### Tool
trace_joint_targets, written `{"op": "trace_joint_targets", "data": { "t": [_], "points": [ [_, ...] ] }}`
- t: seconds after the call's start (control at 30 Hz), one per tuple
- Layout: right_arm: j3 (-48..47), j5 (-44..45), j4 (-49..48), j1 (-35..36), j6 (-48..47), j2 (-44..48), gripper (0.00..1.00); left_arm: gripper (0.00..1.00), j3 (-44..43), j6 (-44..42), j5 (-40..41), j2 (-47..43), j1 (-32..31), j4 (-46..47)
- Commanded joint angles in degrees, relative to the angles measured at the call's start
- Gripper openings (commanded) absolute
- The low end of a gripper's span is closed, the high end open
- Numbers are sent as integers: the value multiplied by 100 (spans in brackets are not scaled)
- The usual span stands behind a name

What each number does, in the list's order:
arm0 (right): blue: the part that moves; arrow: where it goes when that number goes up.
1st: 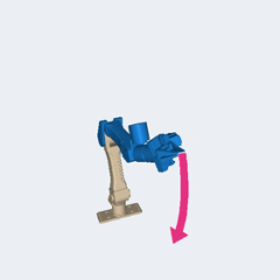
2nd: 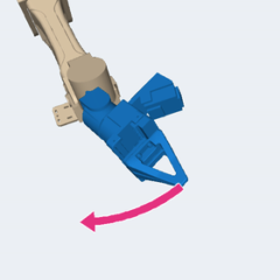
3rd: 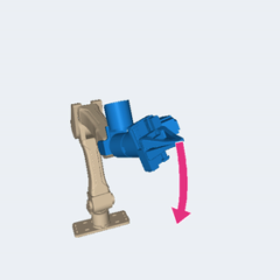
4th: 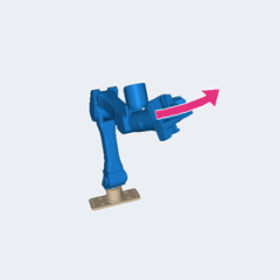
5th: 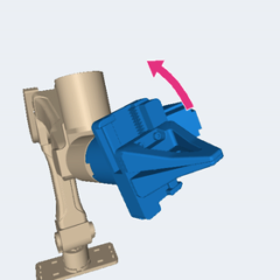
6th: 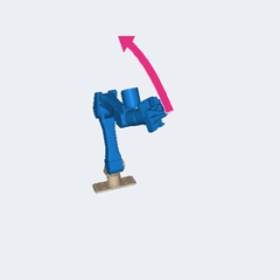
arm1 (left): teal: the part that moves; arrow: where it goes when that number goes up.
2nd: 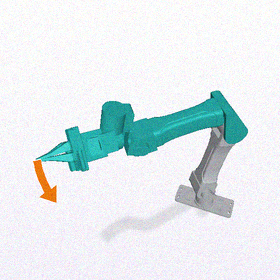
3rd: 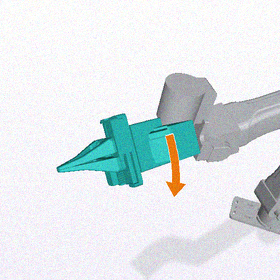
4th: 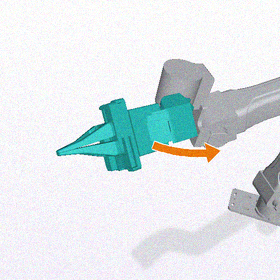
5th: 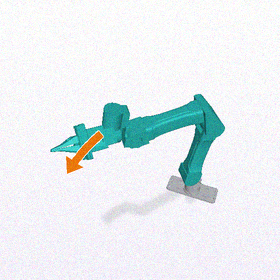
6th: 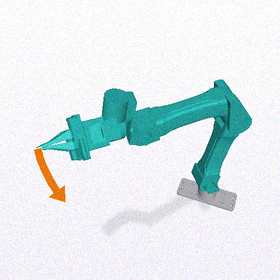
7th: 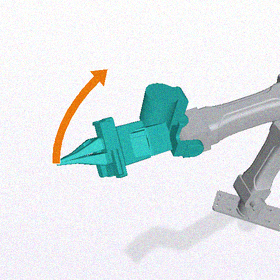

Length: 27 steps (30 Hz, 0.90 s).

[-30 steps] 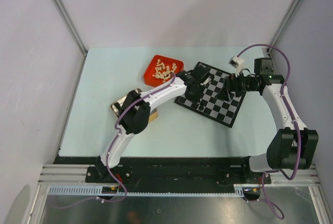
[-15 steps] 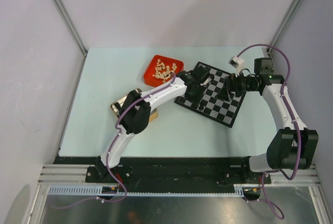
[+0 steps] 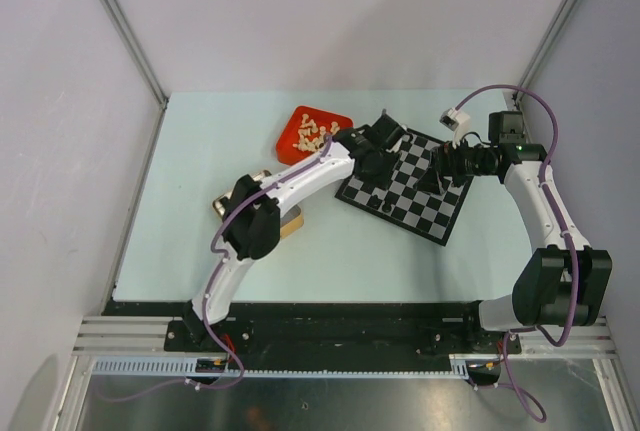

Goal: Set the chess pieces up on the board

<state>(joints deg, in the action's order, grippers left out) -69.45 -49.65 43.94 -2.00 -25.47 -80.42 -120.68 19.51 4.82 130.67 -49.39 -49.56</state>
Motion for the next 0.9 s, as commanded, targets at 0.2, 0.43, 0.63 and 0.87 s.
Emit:
{"op": "trace_joint_targets", "data": {
  "t": [0.2,0.43,0.63,0.87],
  "points": [
    [-218,-106,-53,182,-212,176,92,57,-176,176,177,-1508,209,69],
    [-534,306,473,1631,-1538,106,93,86,1868,44,801,-3353,921,508],
    [-1402,534,581,2914,-1927,-473,92,89,4057,264,-42,-5278,2397,1132],
    [-2404,1194,-693,4347,418,-1650,81,88,5756,361,-560,-6773,3795,1545]
  ]
}}
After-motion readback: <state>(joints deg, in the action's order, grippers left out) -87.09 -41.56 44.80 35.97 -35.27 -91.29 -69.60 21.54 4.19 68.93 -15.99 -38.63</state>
